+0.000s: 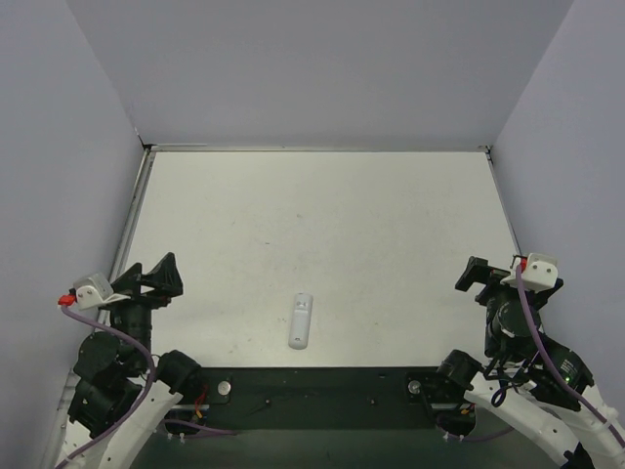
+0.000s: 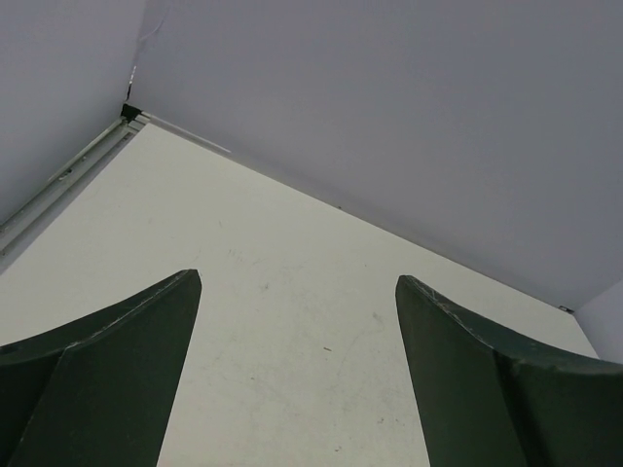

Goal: Load the batteries into the remote control
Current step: Reset both arms

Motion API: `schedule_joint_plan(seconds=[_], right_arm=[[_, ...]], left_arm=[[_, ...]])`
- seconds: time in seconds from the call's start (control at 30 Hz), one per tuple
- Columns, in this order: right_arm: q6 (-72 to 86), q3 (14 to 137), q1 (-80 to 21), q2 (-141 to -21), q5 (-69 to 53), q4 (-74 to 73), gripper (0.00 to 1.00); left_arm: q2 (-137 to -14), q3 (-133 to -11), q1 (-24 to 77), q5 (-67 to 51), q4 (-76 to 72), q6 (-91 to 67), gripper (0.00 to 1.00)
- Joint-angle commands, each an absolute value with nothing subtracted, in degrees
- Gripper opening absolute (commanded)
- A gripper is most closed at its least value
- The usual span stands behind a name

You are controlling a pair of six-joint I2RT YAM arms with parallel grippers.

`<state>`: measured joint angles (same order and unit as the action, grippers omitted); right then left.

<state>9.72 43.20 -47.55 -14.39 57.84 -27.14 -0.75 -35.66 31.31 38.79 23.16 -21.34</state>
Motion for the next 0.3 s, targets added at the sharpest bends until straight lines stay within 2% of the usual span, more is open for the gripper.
schedule_joint_plan(seconds=[0.0,0.27], right_arm=[[8.26,45.09,-47.20,-14.33,59.59,-25.22,1.00],[8.70,45.35,-47.11,-14.77,59.33,-25.05,1.00]], left_arm=[[-0.26,-35.51,31.03,39.46,21.53,-19.95,0.92],[1.93,-35.68,31.03,39.29,21.53,-19.42,0.93]])
